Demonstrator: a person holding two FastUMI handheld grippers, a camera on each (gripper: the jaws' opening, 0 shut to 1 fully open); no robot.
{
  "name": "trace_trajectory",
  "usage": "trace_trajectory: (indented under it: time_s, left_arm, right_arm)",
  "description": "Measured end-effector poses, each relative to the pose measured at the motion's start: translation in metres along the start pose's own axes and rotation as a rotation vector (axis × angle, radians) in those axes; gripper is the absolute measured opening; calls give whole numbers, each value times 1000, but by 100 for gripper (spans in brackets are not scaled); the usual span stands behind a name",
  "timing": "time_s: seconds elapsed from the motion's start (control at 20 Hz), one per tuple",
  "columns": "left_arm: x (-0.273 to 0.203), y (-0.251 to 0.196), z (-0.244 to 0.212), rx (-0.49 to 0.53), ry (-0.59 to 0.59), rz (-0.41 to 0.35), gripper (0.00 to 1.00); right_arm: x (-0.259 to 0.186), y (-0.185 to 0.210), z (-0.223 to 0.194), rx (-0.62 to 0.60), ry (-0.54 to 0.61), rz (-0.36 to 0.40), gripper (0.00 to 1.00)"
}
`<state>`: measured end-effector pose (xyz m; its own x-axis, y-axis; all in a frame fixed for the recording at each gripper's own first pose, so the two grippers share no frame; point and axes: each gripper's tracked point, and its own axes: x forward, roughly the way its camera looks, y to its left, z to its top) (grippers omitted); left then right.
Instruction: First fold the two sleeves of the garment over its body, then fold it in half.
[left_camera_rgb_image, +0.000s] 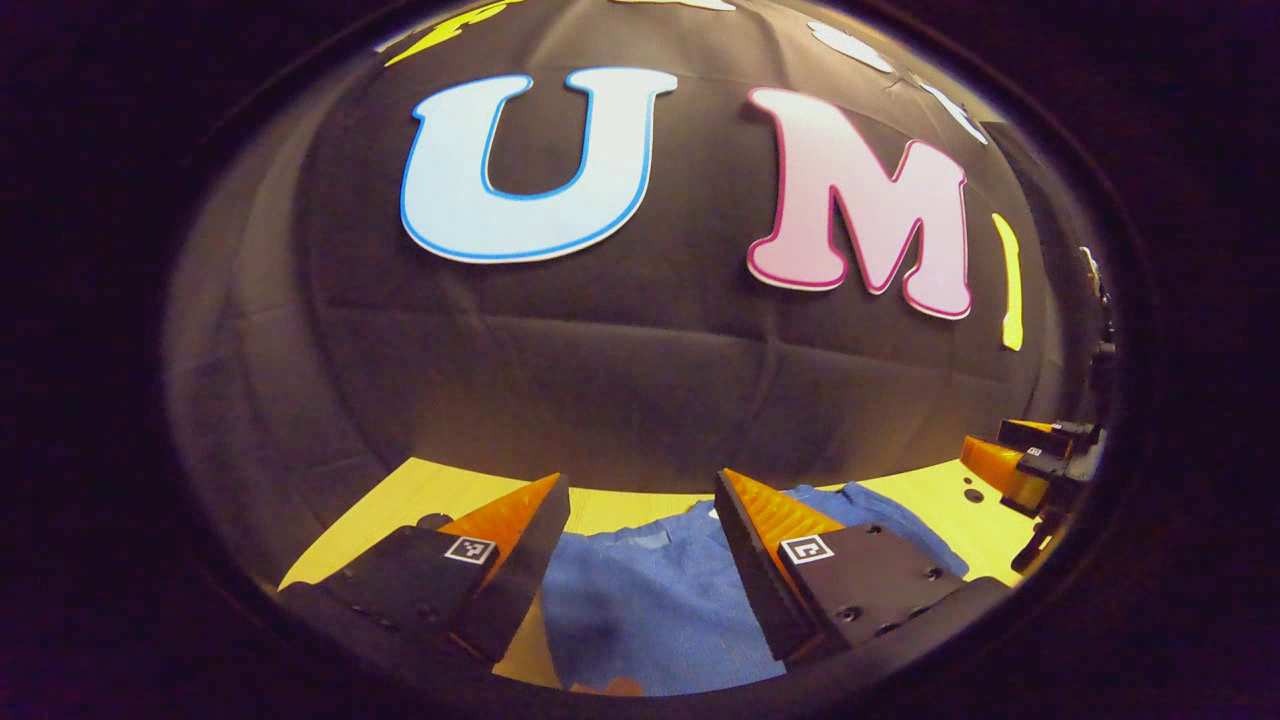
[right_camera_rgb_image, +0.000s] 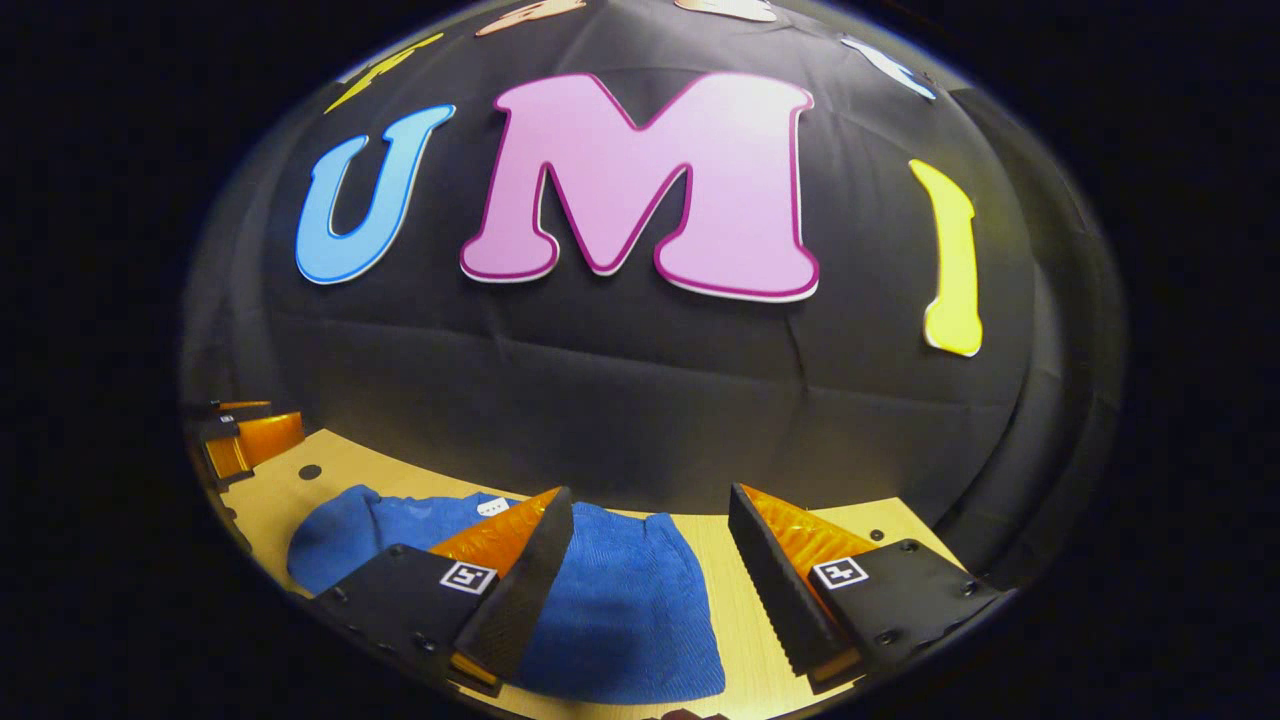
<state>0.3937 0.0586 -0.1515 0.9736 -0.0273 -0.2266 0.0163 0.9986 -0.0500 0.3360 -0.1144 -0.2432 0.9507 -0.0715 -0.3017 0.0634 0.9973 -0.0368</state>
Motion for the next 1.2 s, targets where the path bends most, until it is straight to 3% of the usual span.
trace_trajectory:
  time_s: [0.2,0.35,0.45,0.6,0.8,0.9,1.05,1.15,1.2]
  left_arm:
    - [-73,-15,37,29,-106,-15,87]
    - [-136,-19,63,38,-236,-7,84]
    - [-181,-25,70,72,-265,-20,83]
    - [-244,-32,61,108,-248,-36,83]
    - [-323,-46,22,28,-202,-76,83]
    - [-355,-50,8,-21,-226,-91,82]
    - [-401,-55,-22,-78,-235,-124,83]
    - [-424,-53,-34,-74,-241,-111,82]
    - [-435,-51,-38,-44,-245,-98,83]
  right_arm:
    - [-65,5,34,18,-54,-34,99]
    - [-127,-2,69,-6,-132,-125,98]
    - [-165,8,93,-14,-194,-132,98]
    - [-232,35,102,21,-202,-108,97]
    - [-316,60,116,-56,-229,-72,97]
    - [-353,81,114,-69,-258,-9,98]
    - [-395,106,77,18,-205,112,98]
    - [-416,105,67,90,-220,126,92]
    - [-424,103,65,122,-237,127,98]
